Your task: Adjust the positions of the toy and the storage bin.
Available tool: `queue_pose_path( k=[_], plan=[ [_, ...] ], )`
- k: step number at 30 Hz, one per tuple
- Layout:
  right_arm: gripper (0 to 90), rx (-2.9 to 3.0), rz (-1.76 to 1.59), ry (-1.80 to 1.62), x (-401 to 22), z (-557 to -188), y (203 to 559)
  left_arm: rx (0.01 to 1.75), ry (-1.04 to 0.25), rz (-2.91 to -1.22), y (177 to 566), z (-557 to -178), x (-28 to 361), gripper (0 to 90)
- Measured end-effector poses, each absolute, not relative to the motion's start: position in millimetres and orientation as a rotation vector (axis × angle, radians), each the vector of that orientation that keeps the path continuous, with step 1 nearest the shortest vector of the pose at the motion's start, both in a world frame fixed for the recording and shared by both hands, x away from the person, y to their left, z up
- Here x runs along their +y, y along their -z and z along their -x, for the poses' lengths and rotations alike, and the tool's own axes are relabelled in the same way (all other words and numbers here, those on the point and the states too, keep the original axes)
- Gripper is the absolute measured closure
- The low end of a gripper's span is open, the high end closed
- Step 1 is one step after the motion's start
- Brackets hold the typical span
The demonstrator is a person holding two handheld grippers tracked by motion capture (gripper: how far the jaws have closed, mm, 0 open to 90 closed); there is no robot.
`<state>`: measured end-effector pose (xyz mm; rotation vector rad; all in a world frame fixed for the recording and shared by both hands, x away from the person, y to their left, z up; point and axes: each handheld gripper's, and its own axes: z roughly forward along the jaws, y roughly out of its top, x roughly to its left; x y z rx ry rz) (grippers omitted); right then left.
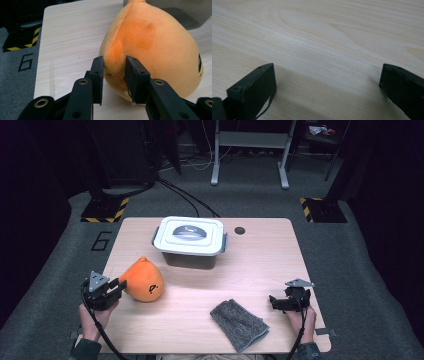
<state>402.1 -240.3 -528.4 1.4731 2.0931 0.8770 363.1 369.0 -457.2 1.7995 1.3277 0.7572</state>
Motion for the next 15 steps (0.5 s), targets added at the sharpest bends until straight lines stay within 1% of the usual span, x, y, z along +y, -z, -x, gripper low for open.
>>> queue_pose_path(
  k=[3, 5, 6, 7, 8, 9, 10, 15],
  plan=[
    [0.1, 2.093, -1.471, -0.878, -240, -402, 529, 1.345, -0.773, -1.796, 460, -368, 372, 63.1],
    [0.1, 2.093, -1.47, -0.878, -240, -402, 529, 1.376, -0.764, -1.798, 460, -372, 376, 57.7],
    [0.1, 2.093, -1.47, -0.878, -240, -402, 529, 1.394, -0.762, -1.787, 461, -375, 379, 57.7],
    [0.0, 2.093, -1.464, -0.878, -241, -403, 529, 1.424, -0.739, -1.785, 462, -378, 385, 50.9],
    [0.0, 2.093, -1.464, -0.878, -241, -403, 529, 1.424, -0.739, -1.785, 462, -378, 385, 48.7],
    [0.0, 2.094, -1.463, -0.878, -241, -403, 529, 1.438, -0.732, -1.777, 462, -380, 388, 48.7],
    [0.0, 2.096, -1.462, -0.878, -241, -403, 529, 1.454, -0.731, -1.764, 463, -382, 391, 42.8],
    [0.0, 2.096, -1.461, -0.878, -241, -403, 529, 1.478, -0.708, -1.758, 464, -382, 397, 32.8]
  ],
)
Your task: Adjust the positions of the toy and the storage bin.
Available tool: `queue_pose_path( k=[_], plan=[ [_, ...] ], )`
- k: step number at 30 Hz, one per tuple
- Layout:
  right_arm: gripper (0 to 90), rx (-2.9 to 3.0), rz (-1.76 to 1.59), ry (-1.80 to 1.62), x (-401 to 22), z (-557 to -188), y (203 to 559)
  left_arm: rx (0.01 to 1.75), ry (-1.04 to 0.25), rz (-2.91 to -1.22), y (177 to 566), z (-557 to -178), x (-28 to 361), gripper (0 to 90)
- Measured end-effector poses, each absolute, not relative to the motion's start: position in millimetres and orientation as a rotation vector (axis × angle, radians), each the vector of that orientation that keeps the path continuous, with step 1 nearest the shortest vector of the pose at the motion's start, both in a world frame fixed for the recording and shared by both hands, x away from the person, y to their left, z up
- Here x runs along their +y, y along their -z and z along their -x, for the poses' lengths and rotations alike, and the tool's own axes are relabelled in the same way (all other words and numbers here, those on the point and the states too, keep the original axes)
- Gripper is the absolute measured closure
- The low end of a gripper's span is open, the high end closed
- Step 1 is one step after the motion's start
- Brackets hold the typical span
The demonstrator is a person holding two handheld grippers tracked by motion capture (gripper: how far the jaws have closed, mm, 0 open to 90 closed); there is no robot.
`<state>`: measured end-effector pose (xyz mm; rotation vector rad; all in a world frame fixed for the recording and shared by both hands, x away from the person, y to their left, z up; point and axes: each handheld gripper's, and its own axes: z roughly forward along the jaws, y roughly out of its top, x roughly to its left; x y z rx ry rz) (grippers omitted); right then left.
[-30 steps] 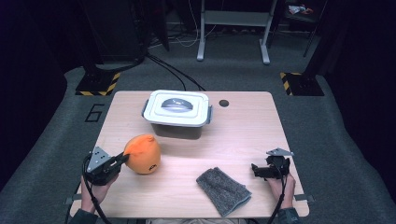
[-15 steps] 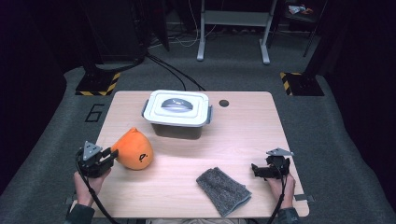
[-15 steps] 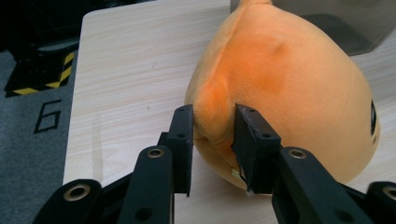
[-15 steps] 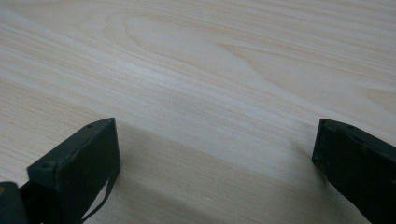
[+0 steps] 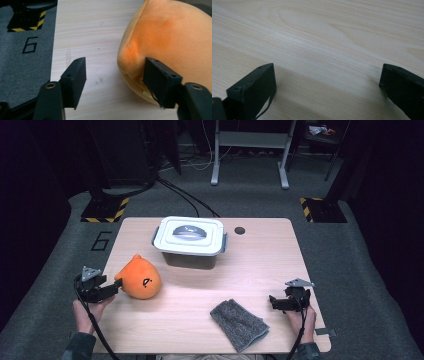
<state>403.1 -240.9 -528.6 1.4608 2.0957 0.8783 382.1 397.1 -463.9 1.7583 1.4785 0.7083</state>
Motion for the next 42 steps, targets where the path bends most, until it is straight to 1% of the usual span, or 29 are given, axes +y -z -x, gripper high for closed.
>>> queue_pose_path(
  k=[5, 13, 21, 23, 25, 33, 42],
  plan=[
    [0.0, 2.097, -1.46, -0.878, -241, -403, 529, 1.484, -0.696, -1.747, 461, -380, 399, 26.2],
    [0.0, 2.098, -1.458, -0.878, -241, -403, 529, 1.441, -0.692, -1.732, 452, -381, 393, 22.4],
    [0.0, 2.097, -1.459, -0.88, -241, -404, 529, 1.392, -0.698, -1.742, 437, -390, 377, 19.8],
    [0.0, 2.097, -1.459, -0.88, -241, -404, 529, 1.381, -0.698, -1.759, 432, -396, 372, 16.3],
    [0.0, 2.097, -1.459, -0.88, -241, -404, 529, 1.374, -0.706, -1.751, 431, -399, 369, 16.2],
    [0.0, 2.097, -1.458, -0.881, -241, -404, 529, 1.326, -0.67, -1.773, 421, -419, 353, 12.9],
    [0.0, 2.098, -1.455, -0.883, -241, -404, 529, 1.286, -0.652, -1.783, 411, -439, 336, 12.6]
  ],
)
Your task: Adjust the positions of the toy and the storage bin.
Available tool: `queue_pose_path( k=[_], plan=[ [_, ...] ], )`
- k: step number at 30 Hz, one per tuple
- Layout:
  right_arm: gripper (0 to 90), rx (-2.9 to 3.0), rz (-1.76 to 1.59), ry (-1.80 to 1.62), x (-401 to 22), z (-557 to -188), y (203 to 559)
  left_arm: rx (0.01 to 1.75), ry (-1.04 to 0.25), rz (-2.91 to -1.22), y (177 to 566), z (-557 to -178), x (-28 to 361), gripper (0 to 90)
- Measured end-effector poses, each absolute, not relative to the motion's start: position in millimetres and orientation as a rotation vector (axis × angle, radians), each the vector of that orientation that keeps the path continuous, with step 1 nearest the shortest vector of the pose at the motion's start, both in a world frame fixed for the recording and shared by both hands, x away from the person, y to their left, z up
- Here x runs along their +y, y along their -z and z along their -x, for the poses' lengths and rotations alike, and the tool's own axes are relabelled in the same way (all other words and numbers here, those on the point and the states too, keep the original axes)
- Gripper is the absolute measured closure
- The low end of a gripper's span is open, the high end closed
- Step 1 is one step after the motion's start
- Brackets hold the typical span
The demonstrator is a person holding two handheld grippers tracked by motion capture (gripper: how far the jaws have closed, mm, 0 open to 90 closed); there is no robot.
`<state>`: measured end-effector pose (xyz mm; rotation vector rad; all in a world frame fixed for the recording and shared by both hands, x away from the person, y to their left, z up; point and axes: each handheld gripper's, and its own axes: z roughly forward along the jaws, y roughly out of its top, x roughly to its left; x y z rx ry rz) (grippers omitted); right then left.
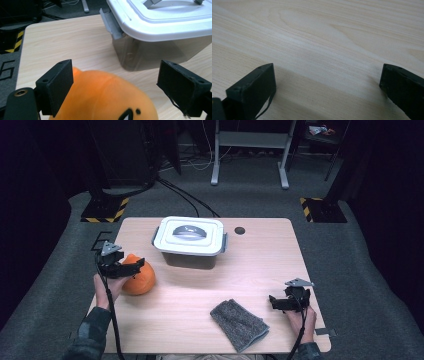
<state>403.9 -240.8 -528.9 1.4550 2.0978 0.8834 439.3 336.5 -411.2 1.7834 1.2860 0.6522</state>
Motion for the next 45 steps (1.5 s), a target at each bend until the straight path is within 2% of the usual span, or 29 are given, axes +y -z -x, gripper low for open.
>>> queue_pose_path(
  k=[18, 26, 45],
  plan=[
    [0.0, 2.099, -1.445, -0.888, -240, -404, 529, 1.265, -0.624, -1.826, 397, -496, 301, 4.9],
    [0.0, 2.102, -1.447, -0.887, -240, -404, 529, 1.249, -0.598, -1.861, 405, -520, 289, 14.1],
    [0.2, 2.099, -1.448, -0.889, -240, -403, 529, 1.175, -0.511, -1.891, 414, -537, 279, 23.1]
  ],
)
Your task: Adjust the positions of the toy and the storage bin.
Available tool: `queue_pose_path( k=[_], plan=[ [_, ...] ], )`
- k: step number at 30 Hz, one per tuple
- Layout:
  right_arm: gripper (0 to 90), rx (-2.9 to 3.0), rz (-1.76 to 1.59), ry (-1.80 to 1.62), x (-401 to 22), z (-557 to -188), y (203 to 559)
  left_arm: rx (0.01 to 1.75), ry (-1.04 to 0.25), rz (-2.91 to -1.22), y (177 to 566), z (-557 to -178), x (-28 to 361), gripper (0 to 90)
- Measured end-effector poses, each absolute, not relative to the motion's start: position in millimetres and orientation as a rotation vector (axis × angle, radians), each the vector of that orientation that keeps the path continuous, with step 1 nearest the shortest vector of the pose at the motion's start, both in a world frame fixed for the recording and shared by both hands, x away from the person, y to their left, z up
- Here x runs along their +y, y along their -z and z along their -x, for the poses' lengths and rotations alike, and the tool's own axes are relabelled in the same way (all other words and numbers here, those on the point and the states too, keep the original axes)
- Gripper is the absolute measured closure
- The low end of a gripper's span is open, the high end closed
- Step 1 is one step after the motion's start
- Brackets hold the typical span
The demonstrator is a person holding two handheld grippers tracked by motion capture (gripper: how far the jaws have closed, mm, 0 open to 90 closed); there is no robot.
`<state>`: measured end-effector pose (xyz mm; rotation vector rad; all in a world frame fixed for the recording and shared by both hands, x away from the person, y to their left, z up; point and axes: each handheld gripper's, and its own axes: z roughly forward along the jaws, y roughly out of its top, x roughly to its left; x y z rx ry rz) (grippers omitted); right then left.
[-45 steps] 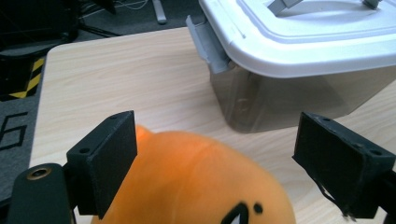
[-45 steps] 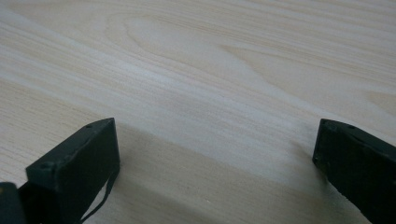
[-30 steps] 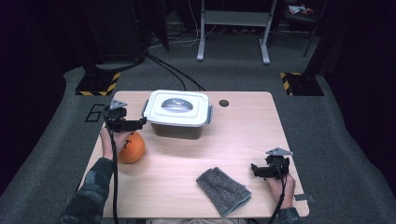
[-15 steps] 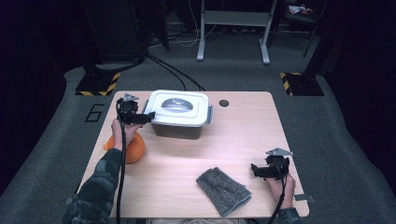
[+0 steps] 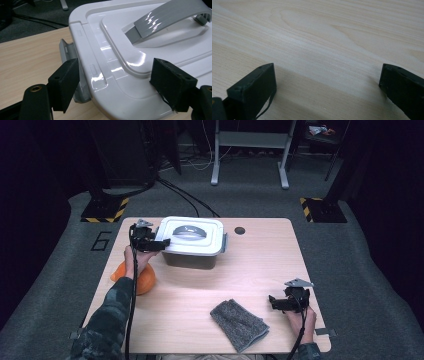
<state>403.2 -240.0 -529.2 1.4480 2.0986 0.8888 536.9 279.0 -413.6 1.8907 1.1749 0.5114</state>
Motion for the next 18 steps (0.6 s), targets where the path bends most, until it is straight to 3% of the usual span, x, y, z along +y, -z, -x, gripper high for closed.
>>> queue_pose_path(
  k=[18],
  plan=[
    [0.2, 2.105, -1.437, -0.885, -240.3, -403.3, 529.2, 1.069, -0.512, -1.958, 413.0, -540.3, 272.5, 23.6]
  ],
)
